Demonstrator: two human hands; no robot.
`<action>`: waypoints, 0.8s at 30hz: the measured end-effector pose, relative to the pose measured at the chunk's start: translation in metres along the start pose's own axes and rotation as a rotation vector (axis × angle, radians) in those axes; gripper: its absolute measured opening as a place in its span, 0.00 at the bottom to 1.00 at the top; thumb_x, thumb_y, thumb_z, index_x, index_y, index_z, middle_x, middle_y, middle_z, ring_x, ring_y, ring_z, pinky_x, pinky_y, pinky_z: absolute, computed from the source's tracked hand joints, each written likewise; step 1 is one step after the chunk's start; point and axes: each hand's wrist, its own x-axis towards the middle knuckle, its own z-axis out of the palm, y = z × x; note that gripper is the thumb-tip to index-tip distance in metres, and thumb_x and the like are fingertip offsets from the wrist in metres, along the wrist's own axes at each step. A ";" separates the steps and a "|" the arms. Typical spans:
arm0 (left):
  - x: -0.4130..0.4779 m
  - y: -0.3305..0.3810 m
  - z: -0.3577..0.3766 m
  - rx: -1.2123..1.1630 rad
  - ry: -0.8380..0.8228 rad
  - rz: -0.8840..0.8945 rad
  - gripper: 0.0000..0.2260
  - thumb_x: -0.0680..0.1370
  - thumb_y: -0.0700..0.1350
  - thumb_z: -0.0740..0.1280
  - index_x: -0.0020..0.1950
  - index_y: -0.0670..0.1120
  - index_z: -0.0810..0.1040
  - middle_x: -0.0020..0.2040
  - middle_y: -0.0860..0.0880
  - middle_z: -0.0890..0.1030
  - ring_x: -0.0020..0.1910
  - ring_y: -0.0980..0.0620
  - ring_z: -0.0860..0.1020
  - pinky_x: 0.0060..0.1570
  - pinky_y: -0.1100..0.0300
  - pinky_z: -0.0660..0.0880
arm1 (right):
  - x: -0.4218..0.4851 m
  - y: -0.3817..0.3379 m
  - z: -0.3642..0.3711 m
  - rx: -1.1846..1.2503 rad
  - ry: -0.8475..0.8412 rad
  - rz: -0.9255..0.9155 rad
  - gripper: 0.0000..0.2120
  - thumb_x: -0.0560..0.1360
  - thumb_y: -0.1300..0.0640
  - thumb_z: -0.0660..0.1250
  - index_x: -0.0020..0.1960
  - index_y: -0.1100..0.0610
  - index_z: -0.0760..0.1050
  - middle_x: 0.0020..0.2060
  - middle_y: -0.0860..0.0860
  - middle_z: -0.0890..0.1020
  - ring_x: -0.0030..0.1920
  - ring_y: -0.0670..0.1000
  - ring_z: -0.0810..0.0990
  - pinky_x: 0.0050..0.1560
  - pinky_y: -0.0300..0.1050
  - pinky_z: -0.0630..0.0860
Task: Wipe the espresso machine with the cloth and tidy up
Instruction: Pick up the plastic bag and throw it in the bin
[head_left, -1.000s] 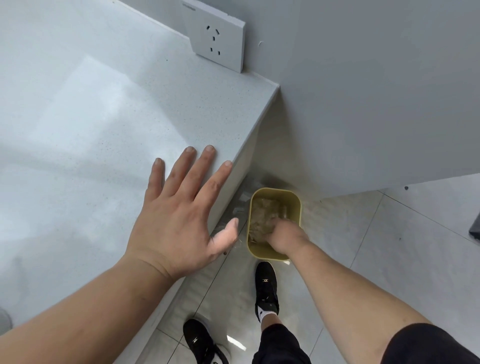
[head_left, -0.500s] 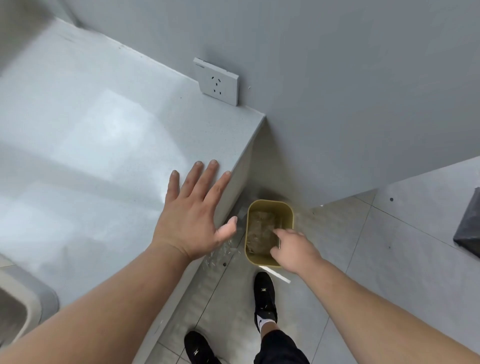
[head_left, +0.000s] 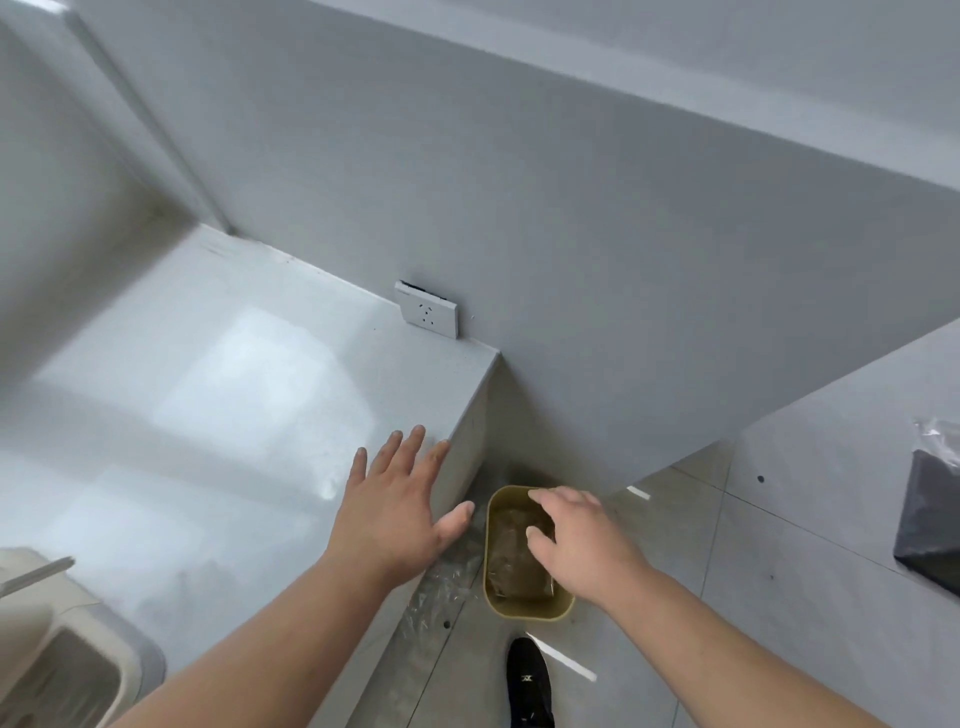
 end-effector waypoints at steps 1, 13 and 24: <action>-0.004 0.001 -0.006 -0.004 0.006 -0.005 0.40 0.75 0.76 0.43 0.85 0.60 0.49 0.87 0.52 0.47 0.86 0.47 0.43 0.83 0.41 0.41 | -0.002 -0.003 -0.009 0.001 0.022 -0.014 0.27 0.82 0.40 0.59 0.79 0.44 0.66 0.76 0.45 0.72 0.76 0.51 0.67 0.74 0.52 0.70; -0.049 0.005 -0.083 -0.071 0.147 -0.111 0.40 0.74 0.76 0.47 0.83 0.60 0.57 0.86 0.54 0.56 0.85 0.48 0.53 0.83 0.45 0.49 | -0.020 -0.063 -0.100 -0.020 0.159 -0.192 0.32 0.79 0.30 0.55 0.79 0.42 0.64 0.77 0.43 0.70 0.77 0.48 0.67 0.75 0.50 0.67; -0.092 -0.020 -0.144 -0.059 0.315 -0.165 0.41 0.72 0.77 0.50 0.81 0.60 0.64 0.84 0.55 0.63 0.82 0.49 0.59 0.81 0.47 0.57 | -0.041 -0.143 -0.158 -0.024 0.282 -0.322 0.34 0.77 0.29 0.56 0.79 0.43 0.63 0.77 0.43 0.69 0.77 0.49 0.65 0.76 0.50 0.67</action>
